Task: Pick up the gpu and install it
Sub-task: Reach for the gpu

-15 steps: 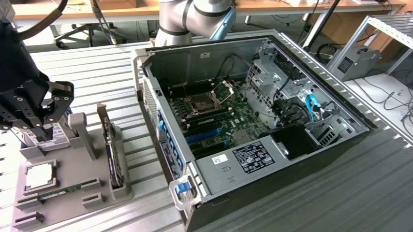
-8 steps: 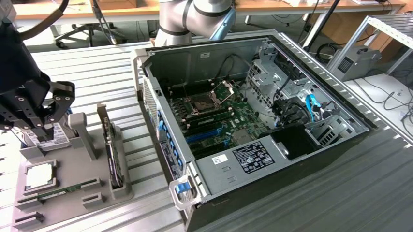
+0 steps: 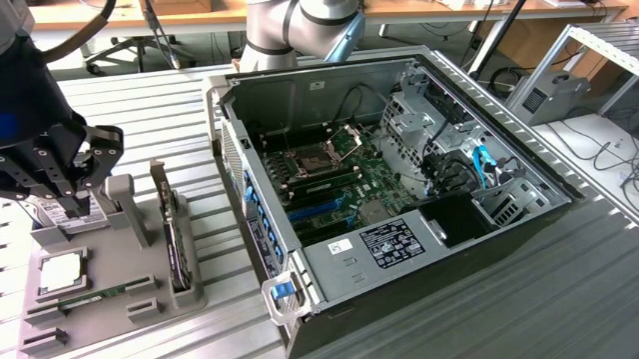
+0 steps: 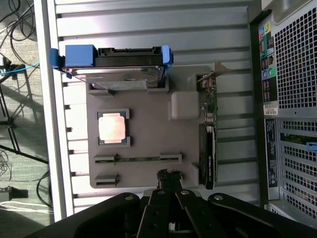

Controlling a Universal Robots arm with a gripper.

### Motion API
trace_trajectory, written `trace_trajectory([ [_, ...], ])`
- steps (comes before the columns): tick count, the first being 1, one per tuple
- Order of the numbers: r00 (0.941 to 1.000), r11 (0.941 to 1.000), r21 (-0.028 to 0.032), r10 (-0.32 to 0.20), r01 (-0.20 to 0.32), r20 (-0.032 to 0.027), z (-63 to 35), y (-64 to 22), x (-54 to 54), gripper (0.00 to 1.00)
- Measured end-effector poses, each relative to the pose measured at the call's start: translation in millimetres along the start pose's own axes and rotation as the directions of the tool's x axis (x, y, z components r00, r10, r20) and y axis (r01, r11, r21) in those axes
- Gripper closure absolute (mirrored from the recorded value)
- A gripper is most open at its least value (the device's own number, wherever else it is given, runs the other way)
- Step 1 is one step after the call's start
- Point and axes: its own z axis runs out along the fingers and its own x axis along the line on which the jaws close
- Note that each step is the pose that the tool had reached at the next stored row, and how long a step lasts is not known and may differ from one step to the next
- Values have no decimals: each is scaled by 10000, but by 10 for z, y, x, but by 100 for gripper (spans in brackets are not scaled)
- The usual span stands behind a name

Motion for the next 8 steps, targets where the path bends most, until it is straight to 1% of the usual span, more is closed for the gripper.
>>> trace_trajectory([
  [8, 10000, 10000, 1, 0, 0, 0, 33, 0, -40, 89],
])
